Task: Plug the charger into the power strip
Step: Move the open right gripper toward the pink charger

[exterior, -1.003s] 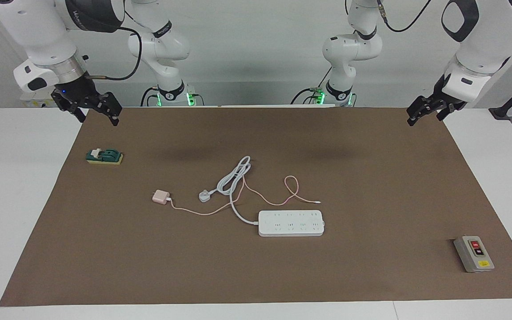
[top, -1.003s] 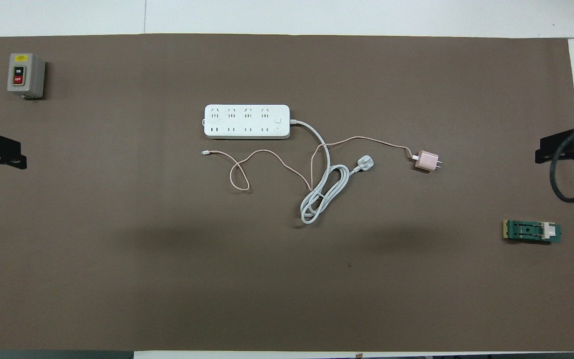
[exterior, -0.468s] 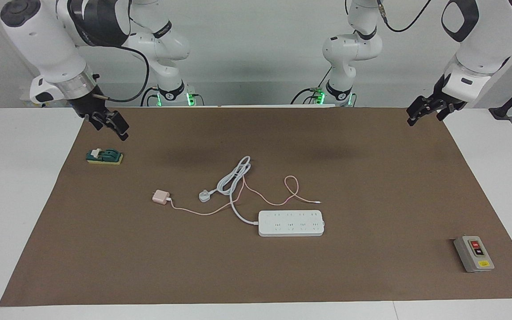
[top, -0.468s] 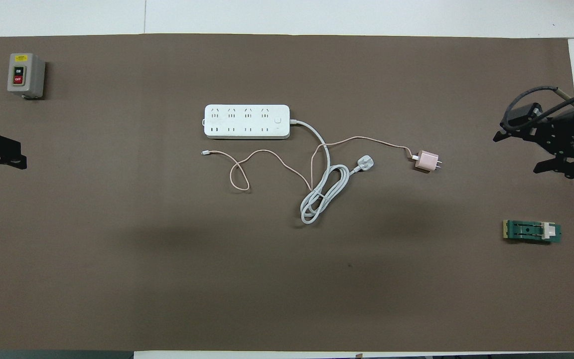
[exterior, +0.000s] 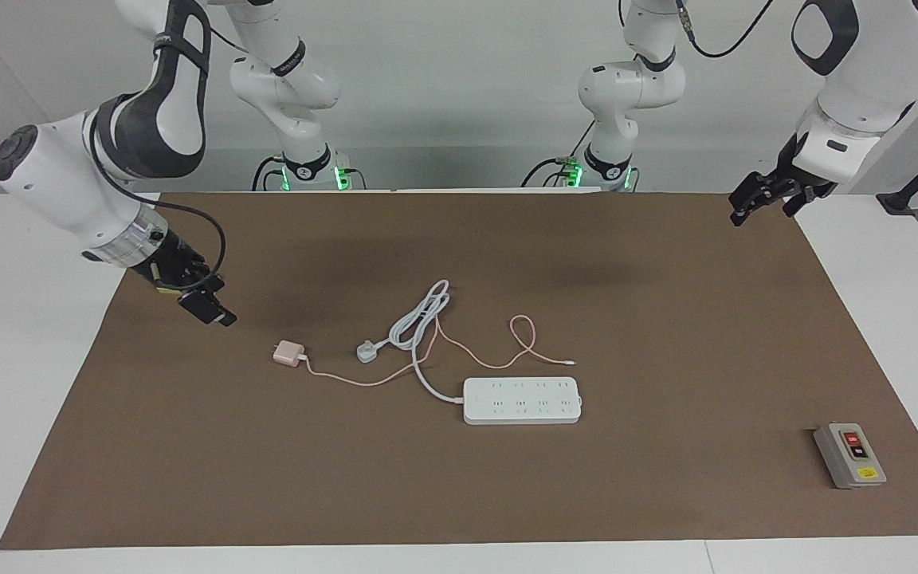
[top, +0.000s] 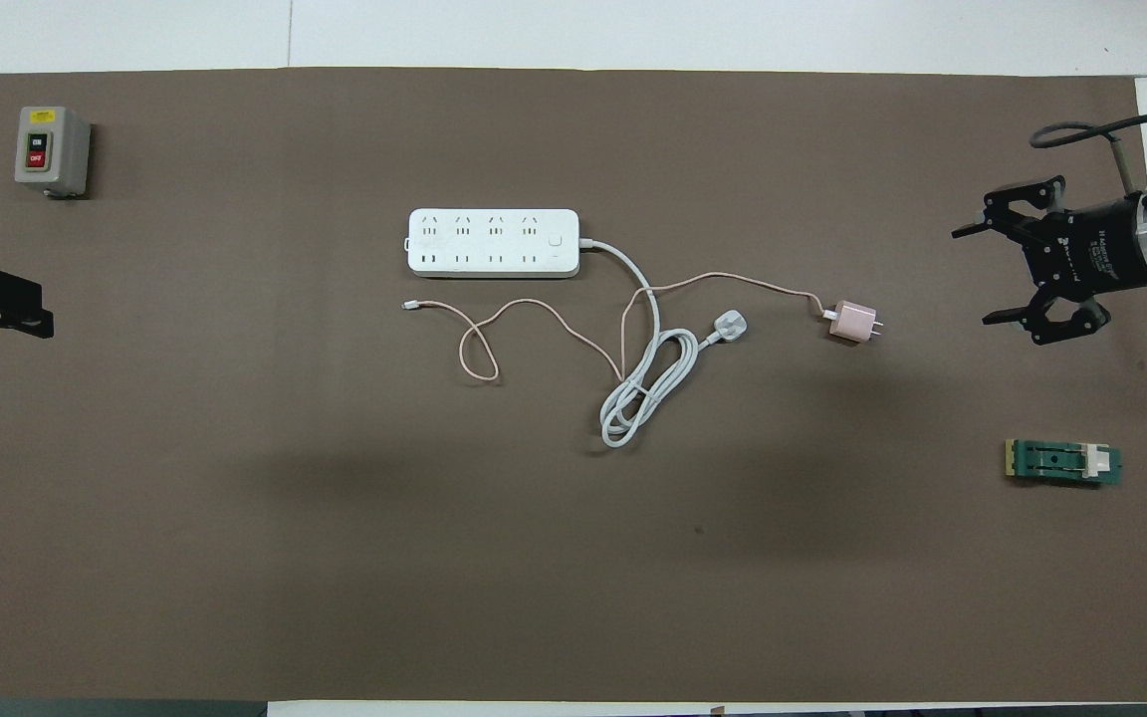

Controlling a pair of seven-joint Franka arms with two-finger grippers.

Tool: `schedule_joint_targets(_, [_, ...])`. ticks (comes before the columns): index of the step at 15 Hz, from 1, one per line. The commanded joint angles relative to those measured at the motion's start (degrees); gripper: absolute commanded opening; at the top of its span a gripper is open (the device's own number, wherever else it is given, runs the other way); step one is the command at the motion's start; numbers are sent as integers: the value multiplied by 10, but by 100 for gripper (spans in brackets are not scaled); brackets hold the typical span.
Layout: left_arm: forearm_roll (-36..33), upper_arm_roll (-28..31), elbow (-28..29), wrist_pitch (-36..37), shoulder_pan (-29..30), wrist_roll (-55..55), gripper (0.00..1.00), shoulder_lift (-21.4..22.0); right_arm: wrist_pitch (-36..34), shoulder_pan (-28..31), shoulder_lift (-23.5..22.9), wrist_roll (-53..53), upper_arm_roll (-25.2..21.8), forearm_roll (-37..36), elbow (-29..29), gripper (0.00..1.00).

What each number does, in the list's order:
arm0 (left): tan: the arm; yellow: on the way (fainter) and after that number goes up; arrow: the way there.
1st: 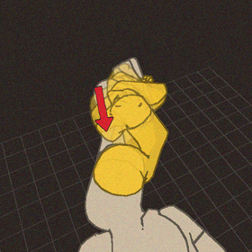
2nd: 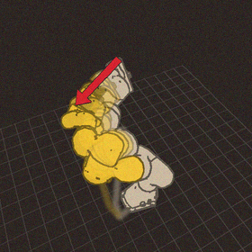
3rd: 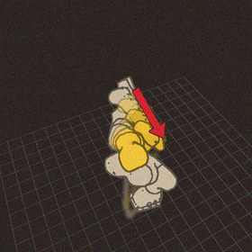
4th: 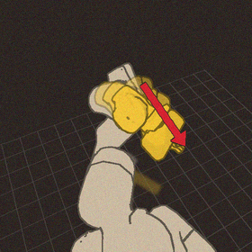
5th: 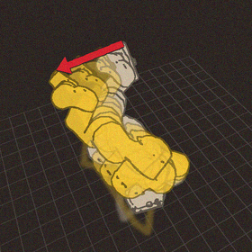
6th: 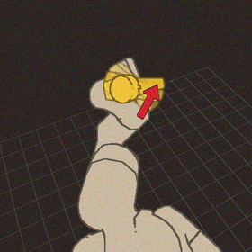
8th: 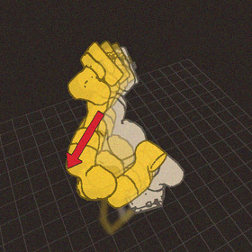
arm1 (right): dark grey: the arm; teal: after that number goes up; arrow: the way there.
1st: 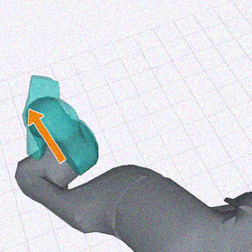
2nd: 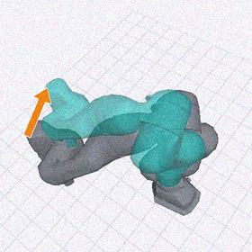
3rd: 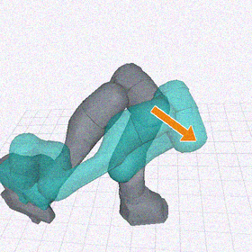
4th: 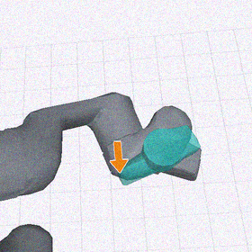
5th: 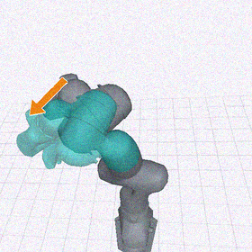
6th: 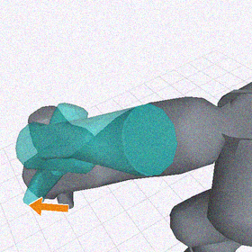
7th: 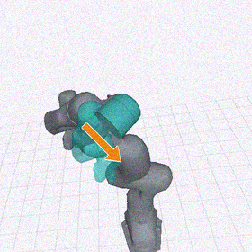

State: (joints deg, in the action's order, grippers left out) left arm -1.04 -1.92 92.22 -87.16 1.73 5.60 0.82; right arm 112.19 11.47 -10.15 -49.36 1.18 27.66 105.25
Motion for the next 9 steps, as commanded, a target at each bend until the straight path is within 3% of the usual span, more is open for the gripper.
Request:
schedule_joint_targets(1, [4,2,12,2,-1,1,100,12,64,17,22,-18,5,75,78,100])
schedule_joint_targets(4, [4,2,12,2,-1,1,100,12,101,22,29,-16,4,151,126,100])
schedule_joint_targets(9, [4,2,12,2,-2,1,100,12,92,65,-25,65,4,268,140,100])
